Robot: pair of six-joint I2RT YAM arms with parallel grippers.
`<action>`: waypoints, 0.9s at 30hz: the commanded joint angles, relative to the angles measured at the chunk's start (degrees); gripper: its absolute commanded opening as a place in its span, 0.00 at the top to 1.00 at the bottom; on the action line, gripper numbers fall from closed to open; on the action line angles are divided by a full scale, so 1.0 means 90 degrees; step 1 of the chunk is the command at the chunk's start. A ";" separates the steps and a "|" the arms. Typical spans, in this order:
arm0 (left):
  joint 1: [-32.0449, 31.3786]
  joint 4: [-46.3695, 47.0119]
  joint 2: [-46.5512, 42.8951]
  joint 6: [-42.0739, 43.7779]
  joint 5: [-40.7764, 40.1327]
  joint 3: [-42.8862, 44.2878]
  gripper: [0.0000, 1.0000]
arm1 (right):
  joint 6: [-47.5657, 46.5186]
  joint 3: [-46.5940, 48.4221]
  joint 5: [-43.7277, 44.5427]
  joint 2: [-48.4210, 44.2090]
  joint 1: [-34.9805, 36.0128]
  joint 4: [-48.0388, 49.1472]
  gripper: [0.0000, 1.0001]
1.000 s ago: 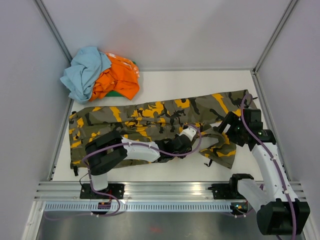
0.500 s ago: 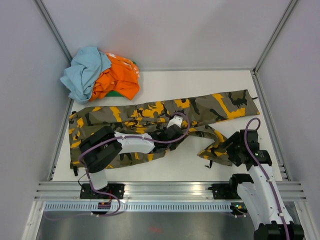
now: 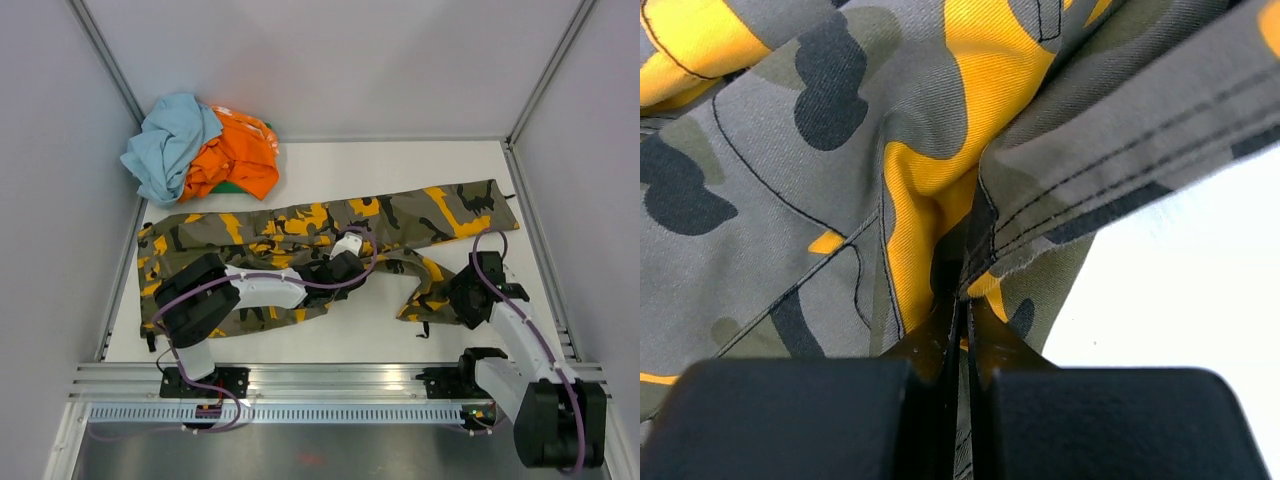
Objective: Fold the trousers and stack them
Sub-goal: Flatten the trousers out
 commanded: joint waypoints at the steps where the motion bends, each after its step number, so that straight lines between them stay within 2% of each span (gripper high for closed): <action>1: 0.0047 -0.0271 -0.0266 0.0083 -0.0223 -0.0123 0.98 | -0.0553 0.0048 0.0196 0.0996 -0.0024 0.0638 0.28; 2: 0.0037 -0.0262 -0.0285 0.0141 -0.0243 -0.0123 0.98 | -0.0806 0.0136 0.0312 0.1337 -0.0024 0.0677 0.33; 3: 0.0047 -0.0281 -0.0305 0.0161 -0.0272 -0.0123 0.98 | -0.0915 0.0263 0.0391 0.1447 -0.0024 0.0716 0.46; 5: 0.0047 -0.0301 -0.0393 0.0210 -0.0331 -0.0114 0.98 | -0.1129 0.0332 0.0595 0.1623 -0.0033 0.0871 0.58; 6: 0.0047 -0.0310 -0.0432 0.0210 -0.0341 -0.0114 0.98 | -0.1140 0.0362 0.0596 0.1643 -0.0034 0.0882 0.67; 8: 0.0047 -0.0349 -0.0539 0.0220 -0.0350 -0.0114 0.98 | -0.1121 0.0449 0.0548 0.1663 -0.0033 0.0970 0.75; 9: 0.0047 -0.0359 -0.0578 0.0210 -0.0350 -0.0123 0.98 | -0.1044 0.0479 0.0461 0.1663 -0.0034 0.1028 0.86; 11: 0.0047 -0.0359 -0.0676 0.0190 -0.0331 -0.0143 0.98 | -0.1043 0.0547 0.0333 0.1614 -0.0034 0.1223 0.99; 16: 0.0037 -0.0496 -0.0871 0.0229 -0.0282 -0.0162 0.98 | -0.1569 0.1074 0.0928 0.1487 -0.0257 0.1049 1.00; 21: -0.0051 -0.0184 -0.1300 0.0434 -0.0116 -0.0542 0.98 | -0.2243 0.1737 0.0841 0.1642 -0.1155 0.1067 1.00; 24: -0.0197 -0.0018 -0.1516 0.0512 -0.0028 -0.0719 0.98 | -0.2702 0.2187 0.0383 0.2169 -0.1663 0.0971 1.00; 26: -0.0343 -0.0017 -0.1555 0.0571 -0.0047 -0.0739 0.98 | -0.2887 0.2596 -0.0016 0.2307 -0.1664 0.0600 0.99; 27: -0.0382 -0.0037 -0.1555 0.0571 -0.0067 -0.0719 0.98 | -0.2908 0.2646 -0.0202 0.2230 -0.1664 0.0483 0.86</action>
